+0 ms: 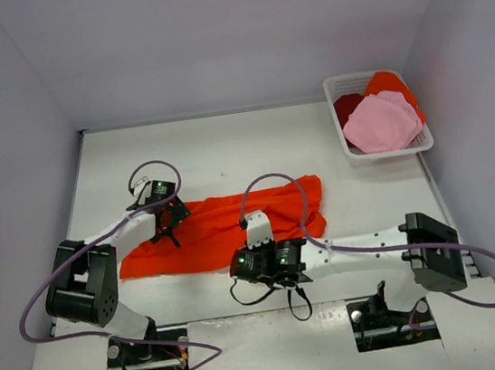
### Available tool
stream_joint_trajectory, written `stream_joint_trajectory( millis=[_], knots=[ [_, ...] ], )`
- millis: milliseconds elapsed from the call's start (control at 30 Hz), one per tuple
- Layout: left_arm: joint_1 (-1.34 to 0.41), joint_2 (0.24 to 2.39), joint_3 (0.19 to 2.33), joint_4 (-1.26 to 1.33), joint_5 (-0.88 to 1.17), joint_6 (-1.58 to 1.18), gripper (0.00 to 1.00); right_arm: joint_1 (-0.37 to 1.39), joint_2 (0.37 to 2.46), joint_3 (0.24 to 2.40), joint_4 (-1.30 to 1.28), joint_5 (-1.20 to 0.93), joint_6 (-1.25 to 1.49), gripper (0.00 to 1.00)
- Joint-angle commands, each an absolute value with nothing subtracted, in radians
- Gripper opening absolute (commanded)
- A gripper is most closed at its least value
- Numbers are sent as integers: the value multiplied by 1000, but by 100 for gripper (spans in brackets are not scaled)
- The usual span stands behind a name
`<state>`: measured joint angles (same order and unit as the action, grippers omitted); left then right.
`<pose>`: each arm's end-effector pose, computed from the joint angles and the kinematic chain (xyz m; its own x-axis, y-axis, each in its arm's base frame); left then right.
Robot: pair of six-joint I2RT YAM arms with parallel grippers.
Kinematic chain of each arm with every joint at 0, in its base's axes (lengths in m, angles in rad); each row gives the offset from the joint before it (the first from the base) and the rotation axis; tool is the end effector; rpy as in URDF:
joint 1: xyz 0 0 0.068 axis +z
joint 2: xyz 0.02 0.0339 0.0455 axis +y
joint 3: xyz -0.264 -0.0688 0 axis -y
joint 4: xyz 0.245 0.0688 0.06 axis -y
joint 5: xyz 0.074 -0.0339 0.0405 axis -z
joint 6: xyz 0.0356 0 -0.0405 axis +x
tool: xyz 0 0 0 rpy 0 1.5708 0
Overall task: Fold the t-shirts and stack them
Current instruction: Fold the tshirt
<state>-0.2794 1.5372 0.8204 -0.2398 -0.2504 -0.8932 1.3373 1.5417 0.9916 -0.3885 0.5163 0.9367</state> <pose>0.2887 -0.0736 0.1730 -0.5937 -0.6149 -0.5191 -0.5306 0.7841 -0.3220 0.0899 0.3020 0.2158 -0.7378 -0.0742 -0.6709 -0.3109 0.9196 0.2401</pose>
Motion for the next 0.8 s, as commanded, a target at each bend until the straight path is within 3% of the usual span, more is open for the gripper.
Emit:
stream_joint_trajectory(
  millis=[0, 667, 700, 767],
  knots=[
    [-272, 1509, 815, -215, -250, -890, 80, 1347, 1422, 994, -419, 512, 928, 0],
    [-272, 1499, 816, -222, -252, -887, 80, 1413, 1307, 870, -433, 354, 983, 0],
    [-272, 1500, 815, -221, -250, -887, 80, 1414, 1315, 862, -433, 354, 985, 2],
    [-272, 1503, 813, -218, -247, -890, 80, 1413, 1345, 858, -433, 360, 988, 35]
  ],
)
